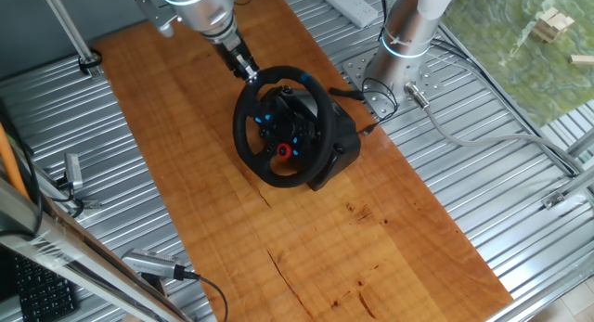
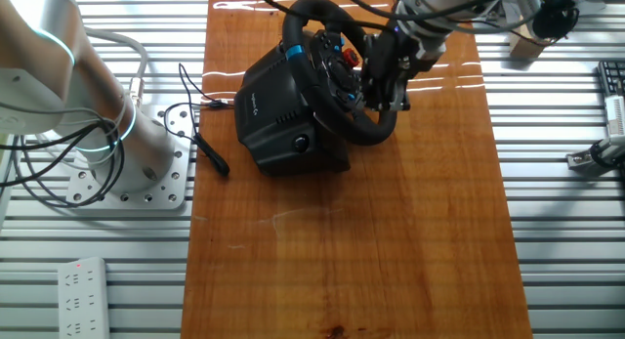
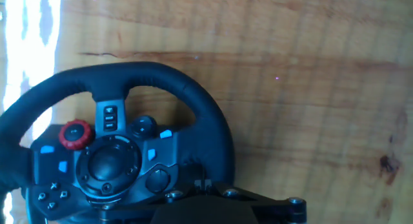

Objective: Rotate the steering wheel 90 degrees clockwise

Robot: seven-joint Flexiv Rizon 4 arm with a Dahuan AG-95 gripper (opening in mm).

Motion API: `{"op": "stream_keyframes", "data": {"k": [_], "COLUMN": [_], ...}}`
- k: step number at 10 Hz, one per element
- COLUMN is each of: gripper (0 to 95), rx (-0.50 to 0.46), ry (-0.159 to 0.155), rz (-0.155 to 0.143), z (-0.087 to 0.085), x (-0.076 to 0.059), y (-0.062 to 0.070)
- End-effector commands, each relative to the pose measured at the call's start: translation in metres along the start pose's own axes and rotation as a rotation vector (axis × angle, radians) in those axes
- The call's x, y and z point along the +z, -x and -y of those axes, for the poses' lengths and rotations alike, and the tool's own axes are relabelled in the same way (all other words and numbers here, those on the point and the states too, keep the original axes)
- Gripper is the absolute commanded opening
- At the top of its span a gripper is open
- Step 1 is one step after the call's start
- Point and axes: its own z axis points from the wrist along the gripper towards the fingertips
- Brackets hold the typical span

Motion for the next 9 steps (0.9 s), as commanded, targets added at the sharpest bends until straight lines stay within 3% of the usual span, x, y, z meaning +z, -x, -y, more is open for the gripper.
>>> {"op": "stream_keyframes", "data": {"k": [1, 2, 4, 7, 9], "gripper": [0.0, 0.0, 0.0, 0.0, 0.0], "rx": [0.174, 0.257, 0.334, 0.341, 0.341], "ry": [0.022, 0.045, 0.081, 0.054, 0.055], "rz": [0.007, 0.005, -0.002, 0.004, 0.009], "z": [0.001, 0.002, 0.005, 0.018, 0.020], "x": [0.000, 0.000, -0.002, -0.009, -0.011], "y": [-0.001, -0.002, -0.005, -0.020, -0.024]}}
